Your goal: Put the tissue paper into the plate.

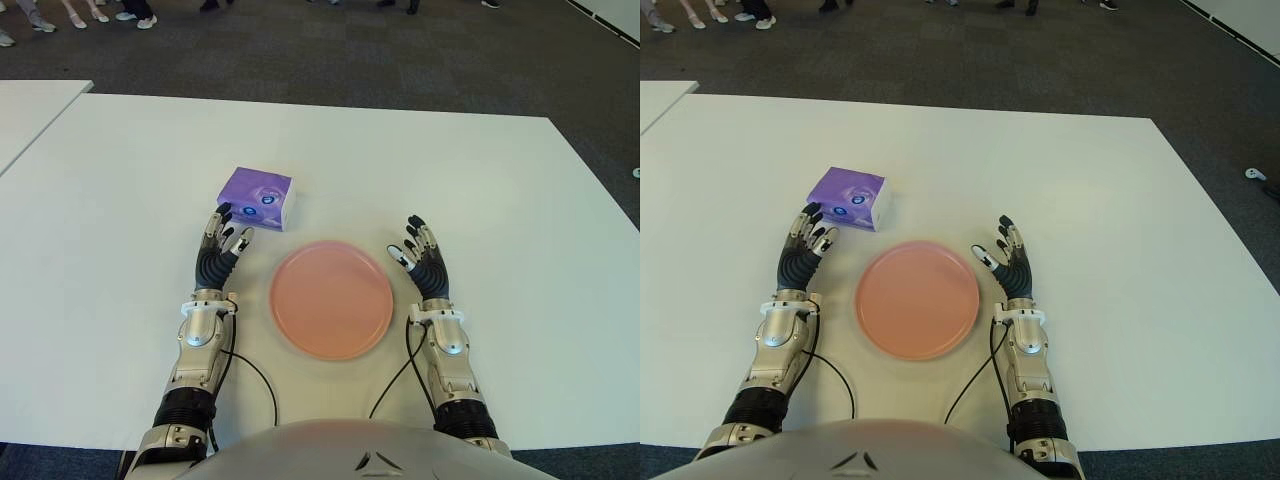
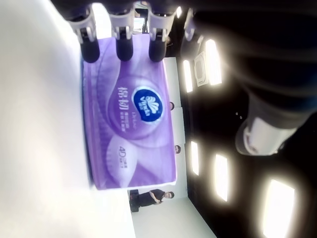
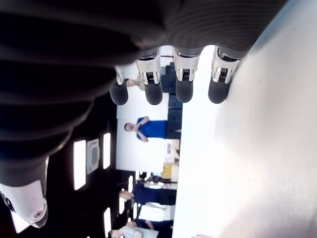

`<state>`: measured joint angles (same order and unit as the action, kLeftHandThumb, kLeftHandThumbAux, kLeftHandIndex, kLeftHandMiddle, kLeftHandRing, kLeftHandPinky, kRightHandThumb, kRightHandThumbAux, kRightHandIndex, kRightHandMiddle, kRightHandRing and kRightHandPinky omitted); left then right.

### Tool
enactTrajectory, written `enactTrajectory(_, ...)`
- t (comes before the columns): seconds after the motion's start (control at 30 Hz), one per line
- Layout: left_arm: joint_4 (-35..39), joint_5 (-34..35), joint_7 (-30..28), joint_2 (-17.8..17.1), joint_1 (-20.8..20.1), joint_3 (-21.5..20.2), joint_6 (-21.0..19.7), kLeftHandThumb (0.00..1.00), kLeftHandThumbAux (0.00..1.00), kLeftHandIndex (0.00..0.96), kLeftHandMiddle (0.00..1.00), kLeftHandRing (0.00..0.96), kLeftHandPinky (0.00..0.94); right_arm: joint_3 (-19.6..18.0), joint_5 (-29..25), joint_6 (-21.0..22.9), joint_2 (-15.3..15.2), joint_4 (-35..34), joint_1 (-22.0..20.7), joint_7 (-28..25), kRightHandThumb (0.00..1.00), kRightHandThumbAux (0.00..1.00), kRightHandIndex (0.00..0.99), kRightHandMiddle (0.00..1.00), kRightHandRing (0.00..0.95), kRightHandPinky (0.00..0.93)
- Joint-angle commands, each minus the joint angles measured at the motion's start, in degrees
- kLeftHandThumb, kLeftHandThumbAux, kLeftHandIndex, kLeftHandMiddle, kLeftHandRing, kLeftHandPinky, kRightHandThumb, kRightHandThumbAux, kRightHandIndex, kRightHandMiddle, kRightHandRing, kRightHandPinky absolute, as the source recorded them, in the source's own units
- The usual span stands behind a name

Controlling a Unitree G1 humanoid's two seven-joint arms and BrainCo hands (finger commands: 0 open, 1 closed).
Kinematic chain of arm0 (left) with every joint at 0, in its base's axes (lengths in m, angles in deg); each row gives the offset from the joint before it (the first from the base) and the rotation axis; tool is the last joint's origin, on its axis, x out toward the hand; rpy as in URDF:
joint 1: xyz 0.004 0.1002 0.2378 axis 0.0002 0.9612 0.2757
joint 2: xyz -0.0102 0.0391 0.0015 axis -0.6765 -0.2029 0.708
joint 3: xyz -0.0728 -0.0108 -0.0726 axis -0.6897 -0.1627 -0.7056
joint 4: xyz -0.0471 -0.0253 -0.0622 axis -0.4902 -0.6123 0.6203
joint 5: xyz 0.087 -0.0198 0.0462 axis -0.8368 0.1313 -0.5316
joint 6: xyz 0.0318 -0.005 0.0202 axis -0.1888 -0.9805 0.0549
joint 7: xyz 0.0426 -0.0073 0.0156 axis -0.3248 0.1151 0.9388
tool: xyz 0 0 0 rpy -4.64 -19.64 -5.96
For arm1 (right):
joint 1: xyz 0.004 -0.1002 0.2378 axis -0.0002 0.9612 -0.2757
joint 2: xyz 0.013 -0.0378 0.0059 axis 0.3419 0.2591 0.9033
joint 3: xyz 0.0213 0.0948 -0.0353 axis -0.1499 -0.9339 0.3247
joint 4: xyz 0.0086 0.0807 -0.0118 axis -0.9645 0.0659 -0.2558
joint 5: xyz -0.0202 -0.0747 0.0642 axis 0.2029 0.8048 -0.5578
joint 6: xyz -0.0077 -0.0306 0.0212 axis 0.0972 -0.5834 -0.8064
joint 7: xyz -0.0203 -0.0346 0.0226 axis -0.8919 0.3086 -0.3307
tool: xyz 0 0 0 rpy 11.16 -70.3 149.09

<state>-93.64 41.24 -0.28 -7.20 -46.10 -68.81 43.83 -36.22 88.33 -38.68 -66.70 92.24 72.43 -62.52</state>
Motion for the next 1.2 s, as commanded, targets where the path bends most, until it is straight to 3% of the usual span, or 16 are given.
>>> enactTrajectory(0.03, -1.1, -0.1, 0.3, 0.6, 1.4, 0.4, -1.2, 0.000, 0.551, 0.000, 0.000, 0.000, 0.000, -0.1, -0.7, 1.3, 0.0, 0.4, 1.2, -0.1, 0.000, 0.602, 0.000, 0.000, 0.000, 0.000)
enactTrajectory(0.93, -0.6, 0.5, -0.7, 0.1, 2.0, 0.4, -1.0, 0.000, 0.551, 0.000, 0.000, 0.000, 0.000, 0.1, -0.4, 1.4, 0.4, 0.8, 1.0, 0.4, 0.000, 0.611, 0.000, 0.000, 0.000, 0.000)
enactTrajectory(1.1, 2.0, 0.6, -0.8, -1.1, 1.4, -0.5, -2.5, 0.000, 0.560, 0.000, 0.000, 0.000, 0.000, 0.1, -0.3, 1.3, 0.4, 1.2, 0.7, 0.5, 0.000, 0.610, 0.000, 0.000, 0.000, 0.000)
enactTrajectory(1.2, 7.5, 0.9, -1.4, -3.8, -0.1, -2.0, -4.2, 0.000, 0.561, 0.000, 0.000, 0.000, 0.000, 0.1, -0.4, 1.1, 0.4, 1.7, 0.4, 0.4, 0.000, 0.607, 0.000, 0.000, 0.000, 0.000)
